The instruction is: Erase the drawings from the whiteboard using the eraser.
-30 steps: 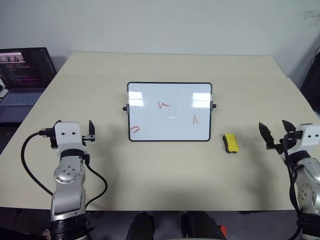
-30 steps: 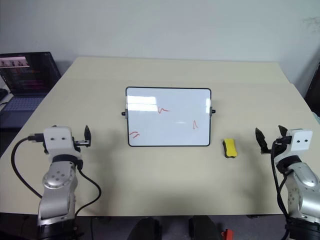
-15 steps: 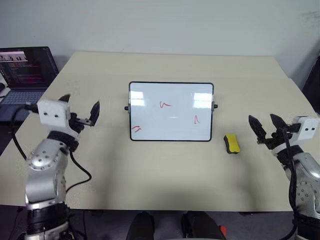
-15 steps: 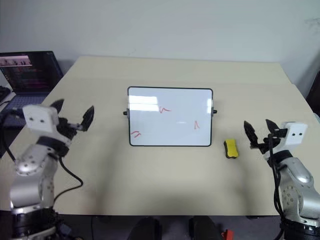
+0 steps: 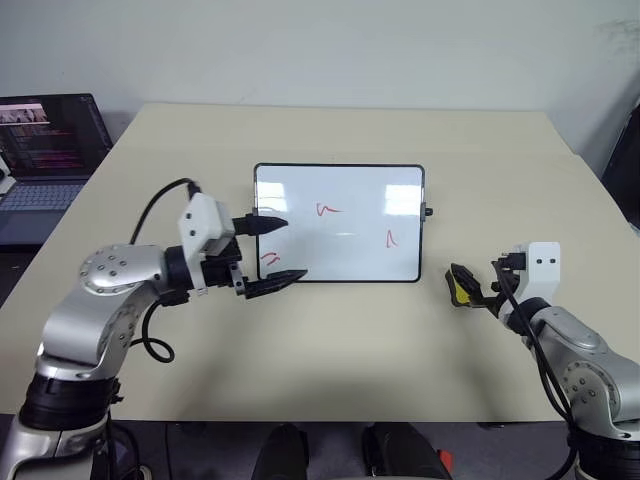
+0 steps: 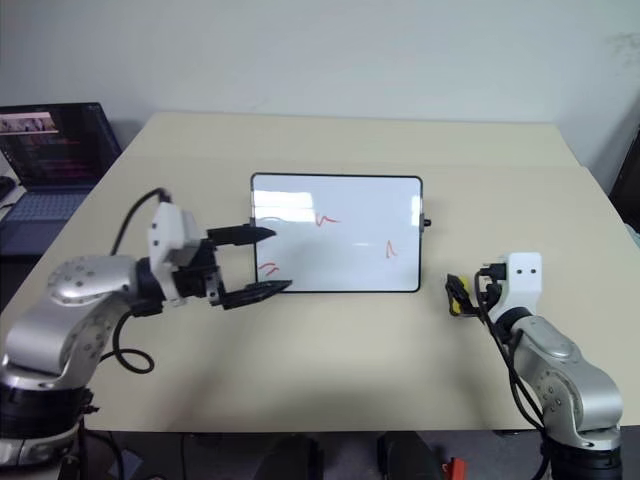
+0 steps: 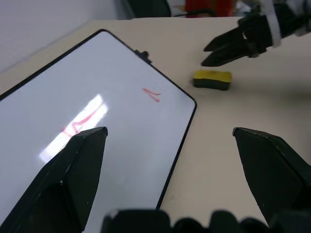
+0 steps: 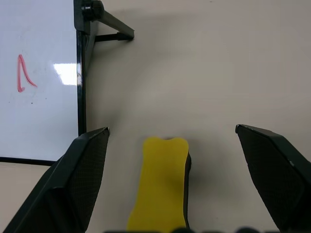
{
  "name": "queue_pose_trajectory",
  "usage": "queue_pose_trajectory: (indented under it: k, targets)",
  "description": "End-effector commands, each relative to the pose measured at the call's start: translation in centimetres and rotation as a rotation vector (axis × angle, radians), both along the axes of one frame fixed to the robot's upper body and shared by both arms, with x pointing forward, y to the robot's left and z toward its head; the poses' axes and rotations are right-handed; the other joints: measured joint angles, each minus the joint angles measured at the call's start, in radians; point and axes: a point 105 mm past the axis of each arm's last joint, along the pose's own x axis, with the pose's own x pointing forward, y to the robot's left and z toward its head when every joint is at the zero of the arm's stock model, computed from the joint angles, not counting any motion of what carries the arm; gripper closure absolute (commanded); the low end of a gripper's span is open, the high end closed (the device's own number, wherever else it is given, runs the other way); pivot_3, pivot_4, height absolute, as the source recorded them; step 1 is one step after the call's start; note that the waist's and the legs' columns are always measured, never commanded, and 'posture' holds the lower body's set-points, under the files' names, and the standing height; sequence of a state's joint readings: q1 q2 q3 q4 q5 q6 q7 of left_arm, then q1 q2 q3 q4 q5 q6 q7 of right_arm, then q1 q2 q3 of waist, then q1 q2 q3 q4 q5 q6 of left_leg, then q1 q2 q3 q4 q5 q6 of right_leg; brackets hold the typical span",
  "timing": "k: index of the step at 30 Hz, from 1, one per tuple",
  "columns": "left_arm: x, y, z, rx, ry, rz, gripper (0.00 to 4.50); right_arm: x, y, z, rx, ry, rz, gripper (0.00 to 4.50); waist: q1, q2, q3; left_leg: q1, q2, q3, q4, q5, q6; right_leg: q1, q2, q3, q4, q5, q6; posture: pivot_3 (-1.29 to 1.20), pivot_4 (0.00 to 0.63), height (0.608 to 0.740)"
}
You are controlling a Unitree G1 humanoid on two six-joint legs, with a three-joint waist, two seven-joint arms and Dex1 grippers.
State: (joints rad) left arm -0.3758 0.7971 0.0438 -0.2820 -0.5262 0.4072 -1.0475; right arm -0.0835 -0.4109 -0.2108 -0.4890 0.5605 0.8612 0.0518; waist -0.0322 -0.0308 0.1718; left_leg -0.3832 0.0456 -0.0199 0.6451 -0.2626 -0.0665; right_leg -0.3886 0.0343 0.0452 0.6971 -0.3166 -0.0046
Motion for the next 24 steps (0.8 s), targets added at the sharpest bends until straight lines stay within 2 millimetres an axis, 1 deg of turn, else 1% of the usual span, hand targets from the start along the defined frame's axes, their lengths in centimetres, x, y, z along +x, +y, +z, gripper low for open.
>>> queue_pose_trajectory:
  k: [1, 6, 8, 12, 15, 18, 21, 24]
  targets:
    - [-0.7, -1.2, -0.3, 0.028, -0.003, -0.09, 0.0, 0.1, 0.7, 0.8, -0.009, -0.04, -0.001, 0.02, -0.002, 0.0, 0.0, 0.0, 0.0, 0.0, 0.0, 0.0, 0.0, 0.0, 0.0, 0.0, 0.0, 0.0, 0.0, 0.0, 0.15, 0.74]
    - [-1.2, -1.4, -1.2, 0.057, 0.014, -0.118, 0.0, 0.5, 1.1, -0.3, -0.024, -0.026, -0.03, 0.02, -0.002, 0.0, 0.0, -0.001, 0.0, -0.001, 0.0, 0.0, 0.0, -0.001, 0.0, 0.0, 0.0, 0.0, 0.0, 0.0, 0.15, 0.74]
    - [-1.1, -1.3, -1.3, 0.059, 0.01, -0.114, 0.0, 0.6, 1.2, -0.6, -0.035, -0.025, -0.031, 0.02, -0.001, 0.0, 0.0, -0.001, 0.001, -0.001, 0.0, 0.0, 0.0, -0.001, 0.0, 0.0, 0.0, 0.0, 0.0, 0.0, 0.15, 0.74]
    - [-1.1, -1.3, -1.4, 0.064, 0.006, -0.11, 0.0, 1.1, 0.7, -0.9, -0.044, -0.034, -0.063, 0.02, -0.001, 0.0, 0.0, -0.001, 0.0, -0.001, 0.0, 0.0, 0.0, -0.001, 0.0, 0.001, 0.0, 0.0, 0.0, 0.0, 0.15, 0.74]
    - [-1.1, -1.1, -1.4, 0.071, 0.005, -0.099, 0.0, 1.5, 0.7, -1.0, -0.049, -0.035, -0.057, 0.02, -0.001, 0.0, 0.0, -0.001, 0.0, -0.001, 0.0, 0.0, 0.0, -0.001, 0.0, 0.0, 0.0, 0.0, 0.0, 0.0, 0.15, 0.74]
    - [-1.2, -1.0, -1.6, 0.075, 0.009, -0.095, 0.0, 1.7, 1.1, -1.5, -0.065, -0.015, -0.033, 0.02, -0.001, 0.0, 0.0, -0.001, 0.0, -0.001, 0.0, 0.0, 0.0, -0.001, 0.0, 0.0, 0.0, 0.0, -0.001, 0.0, 0.15, 0.74]
    - [-1.4, -0.9, -1.8, 0.08, 0.011, -0.089, 0.0, 2.0, 1.5, -1.8, -0.072, -0.009, -0.014, 0.6, -0.002, 0.0, 0.0, -0.001, 0.001, -0.001, 0.0, 0.0, 0.0, -0.001, 0.0, 0.001, 0.0, 0.0, -0.001, 0.0, 0.15, 0.74]
    - [-1.5, -0.8, -2.0, 0.082, 0.014, -0.08, 0.0, 2.2, 1.7, -1.9, -0.078, -0.008, -0.01, 1.62, -0.001, 0.0, 0.0, -0.001, 0.0, -0.001, 0.0, 0.0, 0.0, -0.001, 0.0, 0.0, 0.0, 0.0, -0.001, 0.0, 0.15, 0.74]
